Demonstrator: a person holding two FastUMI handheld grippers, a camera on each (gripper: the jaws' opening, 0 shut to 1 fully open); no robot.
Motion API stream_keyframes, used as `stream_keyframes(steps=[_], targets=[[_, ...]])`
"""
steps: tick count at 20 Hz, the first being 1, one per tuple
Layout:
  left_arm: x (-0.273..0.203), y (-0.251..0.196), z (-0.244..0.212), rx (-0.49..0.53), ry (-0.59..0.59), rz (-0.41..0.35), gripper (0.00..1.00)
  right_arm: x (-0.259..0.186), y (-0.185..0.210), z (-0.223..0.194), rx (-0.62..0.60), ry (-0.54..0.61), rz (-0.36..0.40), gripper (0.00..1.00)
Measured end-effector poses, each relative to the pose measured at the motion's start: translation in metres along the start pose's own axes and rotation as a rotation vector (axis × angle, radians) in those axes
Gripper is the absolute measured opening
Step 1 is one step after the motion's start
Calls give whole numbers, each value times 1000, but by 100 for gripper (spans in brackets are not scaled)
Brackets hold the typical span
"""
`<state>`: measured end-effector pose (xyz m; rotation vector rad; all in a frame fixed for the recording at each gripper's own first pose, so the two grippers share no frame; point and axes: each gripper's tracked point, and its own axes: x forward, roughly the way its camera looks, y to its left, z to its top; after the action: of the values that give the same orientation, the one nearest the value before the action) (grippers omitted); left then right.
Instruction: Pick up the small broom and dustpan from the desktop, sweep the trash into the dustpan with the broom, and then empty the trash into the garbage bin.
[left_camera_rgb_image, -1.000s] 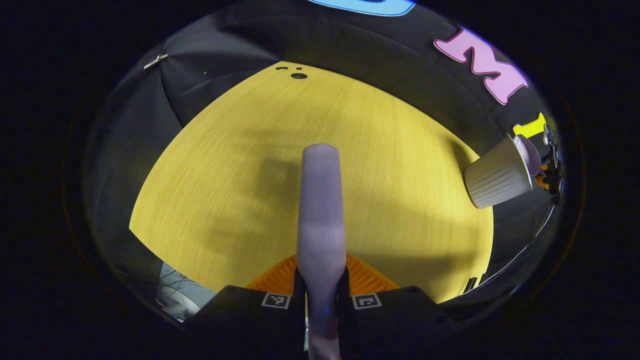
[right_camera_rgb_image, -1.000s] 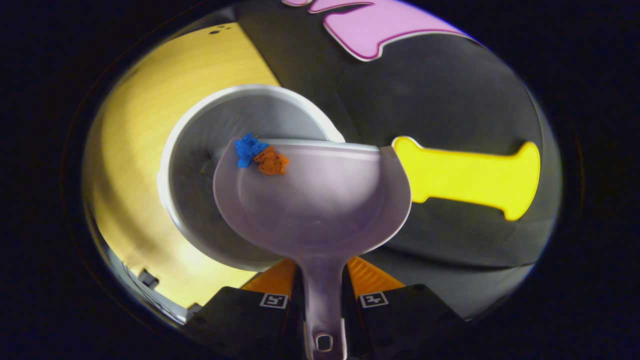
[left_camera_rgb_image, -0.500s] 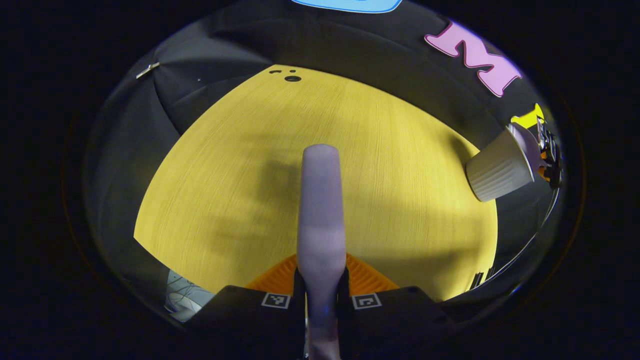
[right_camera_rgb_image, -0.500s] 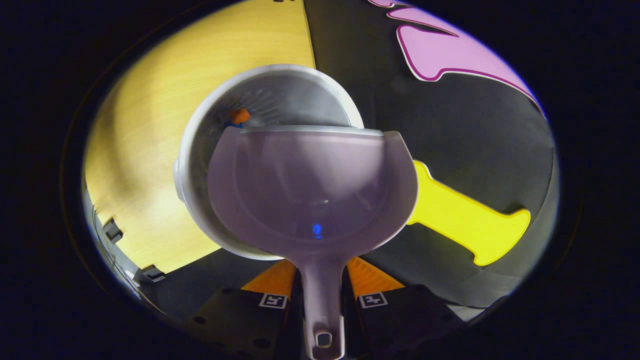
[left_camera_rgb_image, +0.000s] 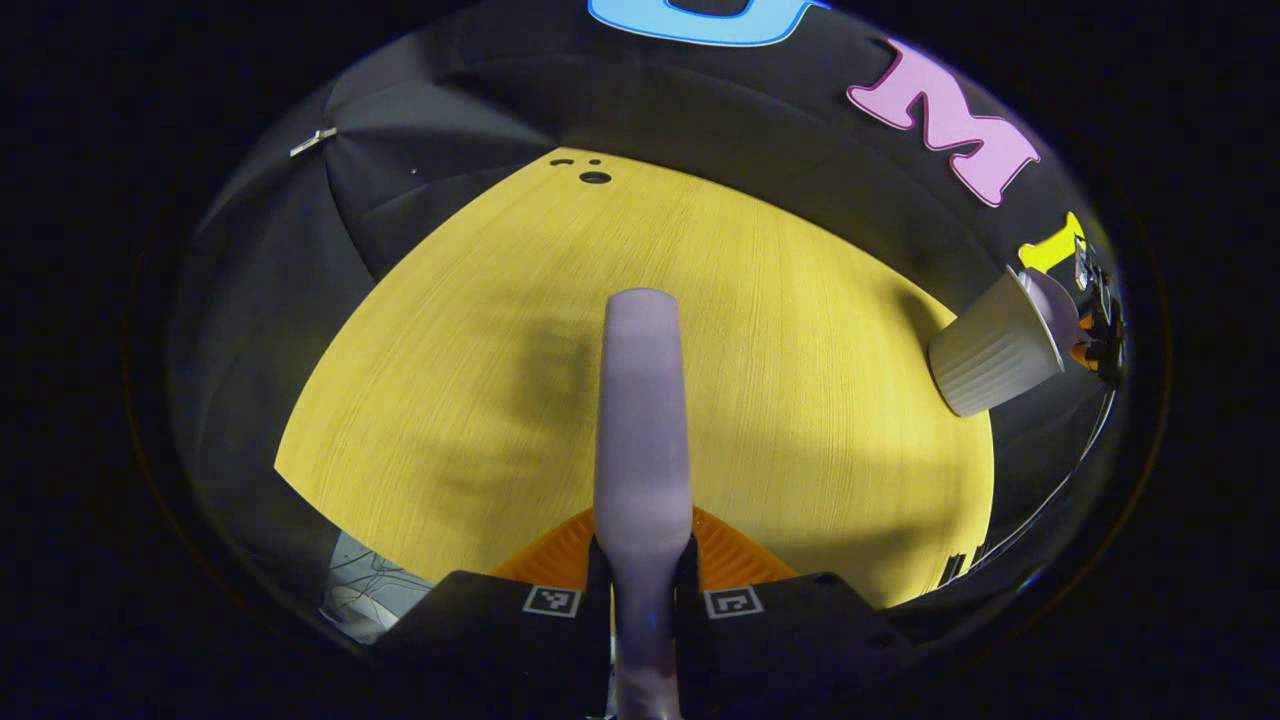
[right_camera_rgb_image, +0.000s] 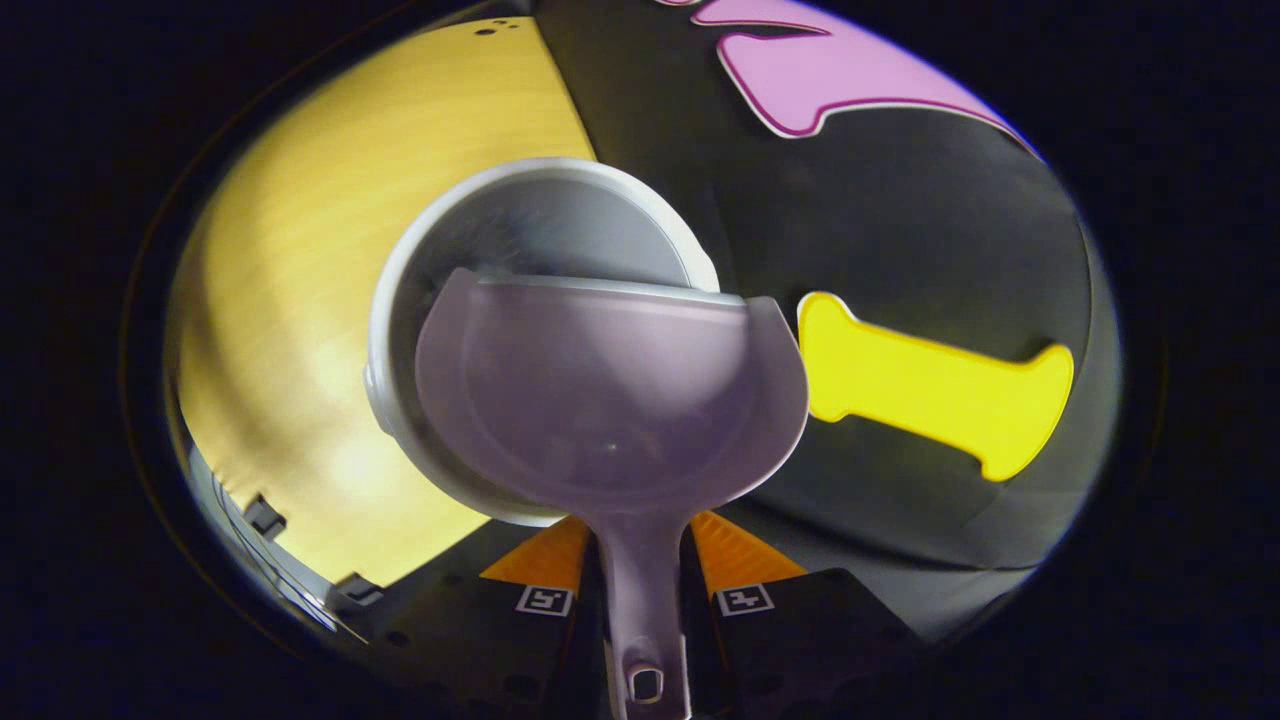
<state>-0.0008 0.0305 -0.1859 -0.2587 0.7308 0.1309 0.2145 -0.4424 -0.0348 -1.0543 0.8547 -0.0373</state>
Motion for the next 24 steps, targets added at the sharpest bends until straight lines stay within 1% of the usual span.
stream_keyframes(steps=[2, 3, 4, 6, 8, 9, 10, 11, 12, 13, 15, 16, 17, 18, 19, 20, 21, 22, 23, 24], targets=[[-4, -2, 6, 9, -26, 11, 29, -6, 3, -8, 120, -8, 34, 37], [-5, -4, 9, 14, -36, 13, 30, -4, 6, -5, 175, -12, 43, 37], [-8, -6, 11, 20, -44, 10, 29, -5, 9, -4, 225, -16, 46, 37], [-14, -11, 16, 39, -58, 1, 29, -4, 11, -6, 317, -30, 36, 37], [-18, -15, 21, 64, -68, -6, 30, -10, 4, -8, 403, -61, 4, 37], [-21, -18, 24, 76, -76, -10, 31, -17, 5, -14, 445, -63, -4, 34], [-24, -22, 27, 87, -86, -21, 30, -24, 7, -18, 491, -66, -4, 37], [-28, -27, 31, 100, -97, -34, 29, -27, 8, -21, 538, -72, 0, 37], [-29, -31, 33, 115, -107, -46, 29, -32, 8, -24, 584, -81, 5, 41], [-33, -35, 36, 132, -117, -55, 29, -40, 11, -25, 628, -92, 7, 37], [-40, -44, 41, 166, -135, -81, 30, -55, 17, -24, 702, -119, 0, 37], [-43, -48, 42, 182, -140, -95, 29, -62, 19, -23, 732, -133, -8, 37], [-45, -50, 43, 196, -143, -111, 30, -69, 22, -19, 767, -151, -17, 37], [-47, -52, 44, 212, -146, -129, 30, -76, 25, -13, 809, -175, -21, 34], [-49, -54, 45, 228, -150, -143, 30, -83, 30, -5, 850, -192, -14, 37], [-51, -55, 46, 246, -160, -155, 30, -90, 35, 1, 888, -208, -1, 37], [-52, -54, 47, 265, -170, -167, 29, -99, 39, 7, 927, -226, 8, 41], [-51, -54, 47, 278, -181, -180, 30, -106, 44, 14, 958, -242, 18, 37], [-52, -56, 48, 286, -190, -197, 30, -115, 52, 21, 983, -260, 25, 37], [-51, -56, 46, 294, -193, -216, 32, -124, 59, 28, 1002, -277, 31, 37]])
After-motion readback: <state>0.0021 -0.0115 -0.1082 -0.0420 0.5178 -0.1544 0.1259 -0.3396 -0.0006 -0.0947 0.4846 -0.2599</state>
